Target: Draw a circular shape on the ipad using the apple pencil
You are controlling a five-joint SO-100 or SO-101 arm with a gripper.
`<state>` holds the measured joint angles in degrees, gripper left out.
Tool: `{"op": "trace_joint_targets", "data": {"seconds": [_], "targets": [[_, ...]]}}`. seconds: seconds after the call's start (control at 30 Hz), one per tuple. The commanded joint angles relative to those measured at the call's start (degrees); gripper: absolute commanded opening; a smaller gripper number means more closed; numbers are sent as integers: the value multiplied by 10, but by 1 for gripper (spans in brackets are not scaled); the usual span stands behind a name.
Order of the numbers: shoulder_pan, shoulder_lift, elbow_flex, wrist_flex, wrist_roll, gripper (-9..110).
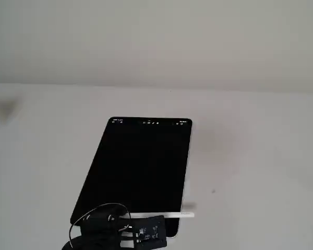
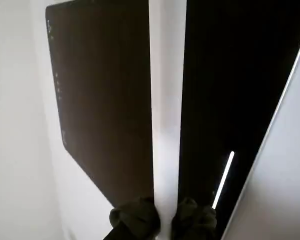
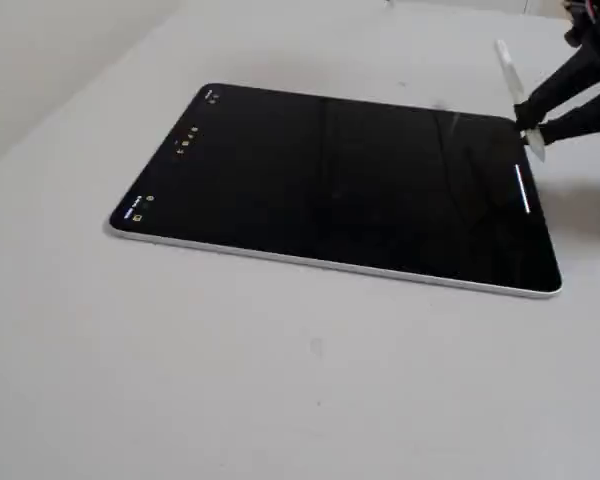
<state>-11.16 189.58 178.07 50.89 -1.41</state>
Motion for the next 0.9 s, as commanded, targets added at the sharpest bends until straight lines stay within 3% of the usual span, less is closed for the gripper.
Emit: {"op": "trace_joint_targets", "data": {"seconds": [0.0, 0.5, 0.57, 0.67, 0.87], "targets": [[-5, 9, -4, 1, -4, 0], [-11, 10, 4, -32, -10, 0], [-19, 10, 6, -74, -117, 0], [-12, 10, 5, -156, -177, 0], [-52, 11, 9, -319, -415, 0]]}}
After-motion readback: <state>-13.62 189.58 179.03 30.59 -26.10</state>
